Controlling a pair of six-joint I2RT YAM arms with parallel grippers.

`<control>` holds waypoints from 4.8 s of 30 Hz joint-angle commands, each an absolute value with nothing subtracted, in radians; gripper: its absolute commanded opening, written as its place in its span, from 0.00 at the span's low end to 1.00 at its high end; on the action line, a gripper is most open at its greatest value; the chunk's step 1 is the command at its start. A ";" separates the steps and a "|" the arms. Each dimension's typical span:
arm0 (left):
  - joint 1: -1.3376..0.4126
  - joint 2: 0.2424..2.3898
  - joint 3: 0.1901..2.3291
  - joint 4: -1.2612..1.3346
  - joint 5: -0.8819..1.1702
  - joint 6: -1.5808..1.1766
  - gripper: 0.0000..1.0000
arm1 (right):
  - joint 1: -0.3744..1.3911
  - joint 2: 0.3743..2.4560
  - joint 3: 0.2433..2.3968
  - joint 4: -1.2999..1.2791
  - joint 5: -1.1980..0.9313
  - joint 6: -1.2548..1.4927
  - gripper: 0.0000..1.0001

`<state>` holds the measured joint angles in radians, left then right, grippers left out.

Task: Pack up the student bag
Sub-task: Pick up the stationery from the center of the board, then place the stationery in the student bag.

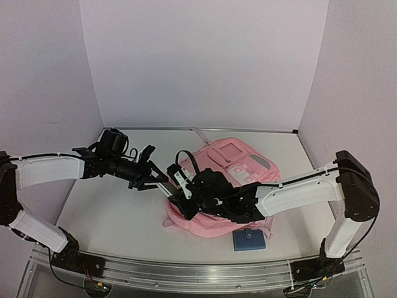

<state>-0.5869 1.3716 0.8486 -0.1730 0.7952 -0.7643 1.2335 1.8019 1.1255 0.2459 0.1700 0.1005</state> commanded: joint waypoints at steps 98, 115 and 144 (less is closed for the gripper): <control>-0.709 1.809 1.115 0.205 0.587 -0.885 0.38 | 1.102 1.659 1.302 -0.136 0.642 0.263 0.00; -0.721 1.583 1.013 -0.042 0.356 -0.674 0.85 | 1.102 1.656 1.299 -0.133 0.631 0.273 0.00; -0.799 1.818 1.171 0.148 0.446 -0.676 0.36 | 1.102 1.658 1.269 -0.119 0.604 0.311 0.00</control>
<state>-0.7864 1.7798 1.1004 0.0674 0.4218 -0.6801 1.1065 1.7061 1.2731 -0.1736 0.5822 0.2774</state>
